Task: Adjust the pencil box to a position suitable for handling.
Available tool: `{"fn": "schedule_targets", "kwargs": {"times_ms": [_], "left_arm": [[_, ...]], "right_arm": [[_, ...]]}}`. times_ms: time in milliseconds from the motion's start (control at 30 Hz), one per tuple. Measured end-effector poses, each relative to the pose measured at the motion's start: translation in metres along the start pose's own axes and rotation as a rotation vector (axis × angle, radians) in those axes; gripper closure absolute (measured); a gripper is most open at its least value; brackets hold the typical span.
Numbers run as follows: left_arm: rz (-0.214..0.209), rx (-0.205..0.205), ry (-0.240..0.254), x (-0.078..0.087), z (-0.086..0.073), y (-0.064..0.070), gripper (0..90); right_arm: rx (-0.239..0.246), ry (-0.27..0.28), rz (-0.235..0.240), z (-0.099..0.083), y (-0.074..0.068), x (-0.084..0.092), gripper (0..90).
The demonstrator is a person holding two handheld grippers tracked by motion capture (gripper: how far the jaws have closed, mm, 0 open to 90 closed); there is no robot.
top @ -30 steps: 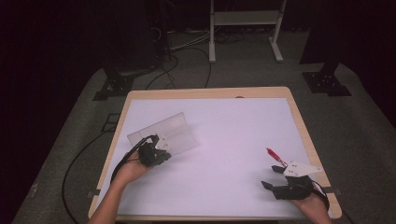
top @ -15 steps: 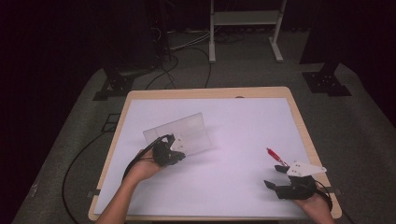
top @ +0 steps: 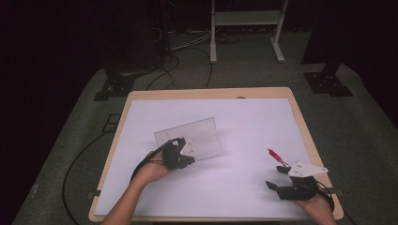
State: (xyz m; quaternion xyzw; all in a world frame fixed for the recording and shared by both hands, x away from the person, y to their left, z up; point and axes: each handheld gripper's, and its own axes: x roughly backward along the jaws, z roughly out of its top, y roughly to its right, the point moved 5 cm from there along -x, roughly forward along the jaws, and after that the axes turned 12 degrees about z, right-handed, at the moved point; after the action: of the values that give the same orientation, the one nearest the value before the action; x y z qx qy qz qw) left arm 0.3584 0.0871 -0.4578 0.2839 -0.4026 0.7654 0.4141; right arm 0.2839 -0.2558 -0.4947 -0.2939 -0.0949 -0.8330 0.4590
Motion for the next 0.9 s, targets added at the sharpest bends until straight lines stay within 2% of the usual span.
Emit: {"fn": "schedule_targets", "kwargs": {"times_ms": [100, 233, 433, 900], "left_arm": [[-0.019, -0.025, 0.000, -0.002, 0.006, 0.005, 89.2], [-0.030, -0.026, 0.010, -0.004, 0.011, 0.008, 89.2], [-0.045, -0.050, 0.025, -0.006, 0.022, 0.015, 89.1], [-0.080, -0.075, 0.038, -0.011, 0.029, 0.033, 89.1]], "right_arm": [[-0.006, 0.005, -0.003, 0.000, 0.002, 0.002, 27.2], [-0.010, 0.007, -0.004, 0.000, 0.003, 0.002, 27.2], [-0.009, 0.008, -0.005, 0.000, 0.004, 0.002, 27.2], [-0.011, 0.010, -0.012, 0.000, 0.004, 0.003, 27.3]]}}
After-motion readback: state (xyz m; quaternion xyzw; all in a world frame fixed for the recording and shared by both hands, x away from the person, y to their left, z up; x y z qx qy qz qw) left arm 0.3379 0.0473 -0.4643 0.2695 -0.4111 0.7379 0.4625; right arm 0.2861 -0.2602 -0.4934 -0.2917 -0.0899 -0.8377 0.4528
